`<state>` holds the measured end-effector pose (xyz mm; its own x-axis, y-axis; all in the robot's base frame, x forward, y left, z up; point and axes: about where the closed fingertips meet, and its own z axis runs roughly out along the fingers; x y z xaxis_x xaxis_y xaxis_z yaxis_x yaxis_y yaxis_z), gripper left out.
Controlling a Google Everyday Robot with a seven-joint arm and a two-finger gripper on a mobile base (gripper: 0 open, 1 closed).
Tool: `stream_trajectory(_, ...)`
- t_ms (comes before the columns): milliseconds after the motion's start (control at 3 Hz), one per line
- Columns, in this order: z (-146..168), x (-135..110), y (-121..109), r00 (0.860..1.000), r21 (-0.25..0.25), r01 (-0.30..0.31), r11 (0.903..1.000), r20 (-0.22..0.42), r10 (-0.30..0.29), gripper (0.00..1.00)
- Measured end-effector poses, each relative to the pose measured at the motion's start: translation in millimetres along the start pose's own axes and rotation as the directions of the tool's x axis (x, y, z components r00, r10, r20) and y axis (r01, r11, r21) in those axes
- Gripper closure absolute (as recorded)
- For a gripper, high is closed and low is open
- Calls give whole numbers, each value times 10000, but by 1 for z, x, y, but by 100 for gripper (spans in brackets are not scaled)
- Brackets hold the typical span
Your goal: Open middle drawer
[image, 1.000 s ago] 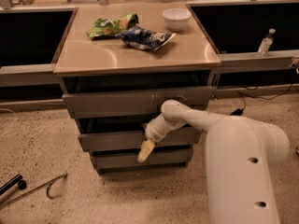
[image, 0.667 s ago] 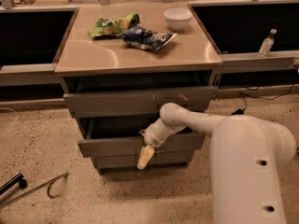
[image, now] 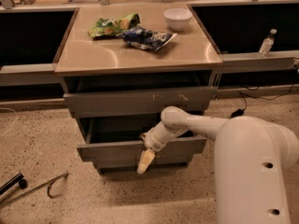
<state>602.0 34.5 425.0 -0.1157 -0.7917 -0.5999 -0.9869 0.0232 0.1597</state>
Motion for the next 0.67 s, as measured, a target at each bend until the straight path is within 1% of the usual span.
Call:
stream_trajectory(333,0,0,0,10000,-4,-4,10000,1,4,0)
stream_trajectory(667,3,2,3,9999,-118,-119,9999,44,120,0)
